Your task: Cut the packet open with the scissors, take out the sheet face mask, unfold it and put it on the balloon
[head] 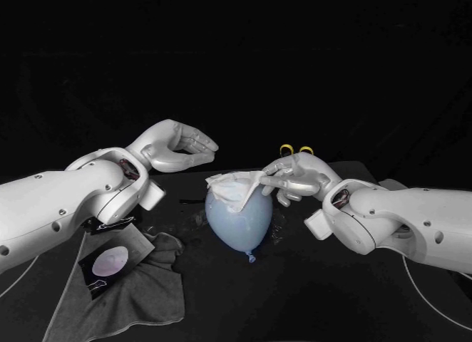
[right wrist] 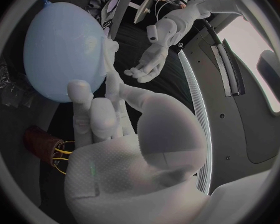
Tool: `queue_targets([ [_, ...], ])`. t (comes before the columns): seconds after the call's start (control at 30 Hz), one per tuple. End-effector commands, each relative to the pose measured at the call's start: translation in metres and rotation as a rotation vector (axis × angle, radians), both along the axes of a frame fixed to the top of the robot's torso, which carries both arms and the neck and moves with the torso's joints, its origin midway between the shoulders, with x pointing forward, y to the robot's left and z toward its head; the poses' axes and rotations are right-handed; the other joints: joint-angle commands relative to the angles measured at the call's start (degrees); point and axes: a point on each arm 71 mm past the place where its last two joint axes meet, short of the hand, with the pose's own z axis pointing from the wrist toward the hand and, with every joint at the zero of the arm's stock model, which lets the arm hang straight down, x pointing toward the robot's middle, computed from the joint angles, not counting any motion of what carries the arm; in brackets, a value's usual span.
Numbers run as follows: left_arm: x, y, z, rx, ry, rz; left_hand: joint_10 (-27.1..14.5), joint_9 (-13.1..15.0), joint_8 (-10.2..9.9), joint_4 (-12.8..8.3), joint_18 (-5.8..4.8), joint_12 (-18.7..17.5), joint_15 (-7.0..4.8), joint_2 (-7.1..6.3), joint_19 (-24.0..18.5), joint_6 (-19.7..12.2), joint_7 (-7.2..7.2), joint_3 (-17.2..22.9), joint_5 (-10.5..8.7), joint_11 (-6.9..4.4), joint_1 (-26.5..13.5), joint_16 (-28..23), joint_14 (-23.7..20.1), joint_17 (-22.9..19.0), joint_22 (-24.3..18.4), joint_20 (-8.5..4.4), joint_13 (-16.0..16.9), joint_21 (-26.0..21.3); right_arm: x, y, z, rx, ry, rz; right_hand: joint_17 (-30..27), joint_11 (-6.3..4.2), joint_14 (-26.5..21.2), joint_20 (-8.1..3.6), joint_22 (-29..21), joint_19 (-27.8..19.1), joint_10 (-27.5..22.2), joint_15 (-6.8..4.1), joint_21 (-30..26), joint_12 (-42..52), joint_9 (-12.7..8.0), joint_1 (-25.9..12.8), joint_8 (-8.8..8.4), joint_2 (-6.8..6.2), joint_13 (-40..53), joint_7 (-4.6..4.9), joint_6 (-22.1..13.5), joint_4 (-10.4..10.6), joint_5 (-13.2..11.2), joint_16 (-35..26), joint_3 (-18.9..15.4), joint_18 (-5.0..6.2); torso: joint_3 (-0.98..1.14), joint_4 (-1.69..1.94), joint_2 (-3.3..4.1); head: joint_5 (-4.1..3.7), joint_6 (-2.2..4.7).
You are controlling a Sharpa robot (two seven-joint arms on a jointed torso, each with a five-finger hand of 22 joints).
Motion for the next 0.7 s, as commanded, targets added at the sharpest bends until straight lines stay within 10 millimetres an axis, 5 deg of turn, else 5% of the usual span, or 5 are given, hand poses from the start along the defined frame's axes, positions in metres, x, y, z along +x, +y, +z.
queue_targets([
  [0.03,0.005,-0.012,-0.001,0.066,-0.020,-0.084,-1.7,-0.2,-0.8,0.9,-3.14,-2.7,1.69,-0.35,-1.5,-2.0,0.52,-2.8,0.18,1.09,0.7,-7.2,-2.3,-1.9,-4.7,0.20,-2.1,-7.5,-0.002,0.009,0.010,-0.063,-0.118,0.085,0.2,0.03,-0.1,0.19,0.2,0.2,-0.4,0.05,0.6,-0.2,10.0,0.1,0.20,0.66,0.1,0.10,-0.1,0.0,0.1,0.0,0.3,0.15,0.01,-0.11,0.01,0.12,0.37],
  [0.23,0.016,-0.032,-0.008,0.148,0.001,-0.147,-6.3,-1.1,-2.5,2.1,-5.27,-6.9,4.39,0.43,-8.1,-6.2,-1.03,-10.8,-0.14,3.66,2.7,-16.7,-7.1,-4.1,-11.1,0.31,-3.8,-19.6,0.001,0.019,0.020,-0.133,-0.155,0.156,0.3,0.02,-0.1,0.19,0.3,0.2,-0.4,0.05,0.8,-0.2,10.0,0.2,0.21,0.64,0.1,0.09,-0.1,-0.1,0.1,0.1,0.3,0.13,0.04,0.04,0.07,0.30,0.81],
  [0.3,0.018,-0.042,-0.011,0.185,0.018,-0.188,-7.0,-1.6,-2.5,3.9,-5.18,-8.4,4.66,3.32,-7.3,-6.8,-0.85,-20.5,-0.15,2.91,7.0,-21.5,-8.3,-5.4,-12.8,0.36,-3.5,-22.1,0.002,0.022,0.026,-0.168,-0.181,0.178,0.3,0.01,-0.1,0.19,0.4,0.4,-0.4,0.04,1.1,-0.1,10.0,0.2,0.23,0.61,0.1,0.08,-0.1,-0.1,0.1,0.1,0.3,0.08,0.02,0.02,0.14,0.30,0.93],
  [0.43,0.016,-0.054,-0.015,0.225,0.053,-0.256,-9.2,-2.3,-3.4,6.6,-5.24,-10.6,4.43,3.63,-8.6,-8.5,-1.04,-26.6,-0.13,1.78,10.0,-26.7,-14.0,-7.0,-14.1,0.37,-3.5,-24.6,0.004,0.025,0.031,-0.197,-0.212,0.184,0.3,0.00,-0.1,0.19,0.5,0.4,-0.4,0.03,1.2,-0.1,10.0,0.2,0.24,0.58,0.1,0.08,-0.1,-0.1,0.1,0.1,0.3,0.06,-0.03,0.00,0.17,0.40,1.12],
  [0.7,0.015,-0.069,-0.021,0.263,0.095,-0.353,-13.2,-2.7,-3.3,18.5,-5.05,-12.2,3.59,3.55,-12.6,-9.5,0.72,-39.5,-0.24,1.93,16.7,-30.4,-15.0,-7.5,-15.6,0.26,-3.9,-29.3,0.003,0.032,0.039,-0.228,-0.265,0.194,0.3,-0.02,0.0,0.19,0.7,0.6,-0.3,0.01,1.7,-0.1,10.1,0.2,0.28,0.47,0.2,0.06,0.0,-0.2,0.1,0.1,0.3,0.00,0.01,0.01,0.07,0.40,1.18],
])
